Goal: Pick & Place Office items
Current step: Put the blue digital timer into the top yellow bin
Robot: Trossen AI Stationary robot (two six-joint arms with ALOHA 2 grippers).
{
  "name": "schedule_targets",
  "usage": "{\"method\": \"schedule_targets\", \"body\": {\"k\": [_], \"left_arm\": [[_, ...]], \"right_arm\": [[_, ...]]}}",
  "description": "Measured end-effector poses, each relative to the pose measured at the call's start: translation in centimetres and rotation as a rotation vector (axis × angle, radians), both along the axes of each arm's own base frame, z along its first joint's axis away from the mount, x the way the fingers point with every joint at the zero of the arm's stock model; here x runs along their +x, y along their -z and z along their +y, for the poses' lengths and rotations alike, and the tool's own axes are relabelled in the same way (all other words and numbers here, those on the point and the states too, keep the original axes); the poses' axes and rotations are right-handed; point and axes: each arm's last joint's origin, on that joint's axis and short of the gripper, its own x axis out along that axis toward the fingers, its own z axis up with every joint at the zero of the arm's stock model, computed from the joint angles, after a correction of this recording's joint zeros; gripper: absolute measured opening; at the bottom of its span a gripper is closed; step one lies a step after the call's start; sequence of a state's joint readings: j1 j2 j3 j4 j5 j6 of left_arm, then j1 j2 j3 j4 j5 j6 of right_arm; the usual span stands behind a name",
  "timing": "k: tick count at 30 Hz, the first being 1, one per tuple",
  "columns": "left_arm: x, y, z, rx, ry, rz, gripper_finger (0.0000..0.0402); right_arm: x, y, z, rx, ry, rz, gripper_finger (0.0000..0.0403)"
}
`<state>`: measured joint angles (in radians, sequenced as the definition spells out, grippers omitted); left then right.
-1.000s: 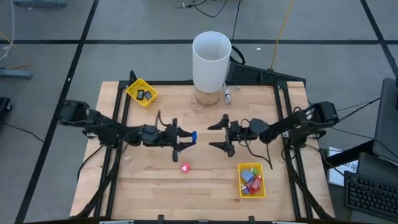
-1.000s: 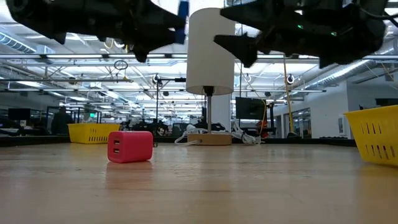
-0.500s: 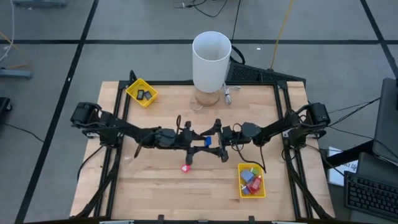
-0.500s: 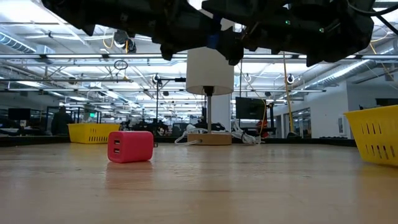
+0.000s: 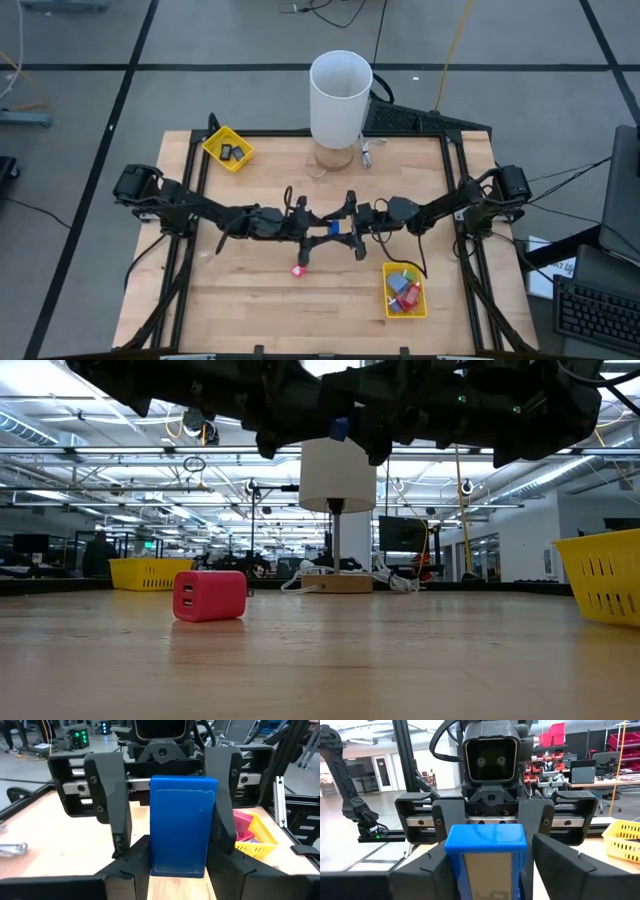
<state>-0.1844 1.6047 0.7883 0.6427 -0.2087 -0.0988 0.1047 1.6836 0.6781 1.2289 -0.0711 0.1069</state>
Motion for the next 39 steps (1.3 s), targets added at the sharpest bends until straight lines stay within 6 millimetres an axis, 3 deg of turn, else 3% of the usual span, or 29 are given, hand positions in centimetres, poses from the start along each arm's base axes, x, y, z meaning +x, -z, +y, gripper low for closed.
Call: {"method": "schedule_targets", "body": {"k": [5, 11, 18, 22, 28, 31, 39], "left_arm": [[0.00, 0.05, 0.02, -0.008, 0.003, 0.005, 0.0156], [-0.01, 0.06, 0.02, -0.011, -0.002, 0.006, 0.0194], [-0.02, 0.15, 0.01, -0.012, -0.001, 0.015, 0.0154], [-0.03, 0.18, 0.01, -0.009, 0.000, 0.019, 0.0155], [-0.03, 0.18, 0.04, -0.022, -0.007, 0.018, 0.0212], [-0.03, 0.19, 0.05, -0.026, -0.008, 0.019, 0.0220], [-0.04, 0.22, 0.04, -0.009, -0.004, 0.021, 0.0151]], "right_arm": [[-0.03, -0.04, 0.11, 0.001, -0.018, -0.002, 0.0190], [-0.02, -0.01, 0.08, 0.002, -0.017, 0.001, 0.0154], [-0.01, 0.05, 0.07, 0.001, -0.014, 0.007, 0.0157], [0.00, 0.08, 0.07, -0.001, -0.014, 0.009, 0.0161], [0.00, 0.07, 0.08, -0.003, -0.015, 0.008, 0.0147], [0.00, 0.07, 0.08, -0.003, -0.017, 0.008, 0.0147], [0.00, 0.09, 0.07, 0.002, -0.013, 0.011, 0.0190]]}}
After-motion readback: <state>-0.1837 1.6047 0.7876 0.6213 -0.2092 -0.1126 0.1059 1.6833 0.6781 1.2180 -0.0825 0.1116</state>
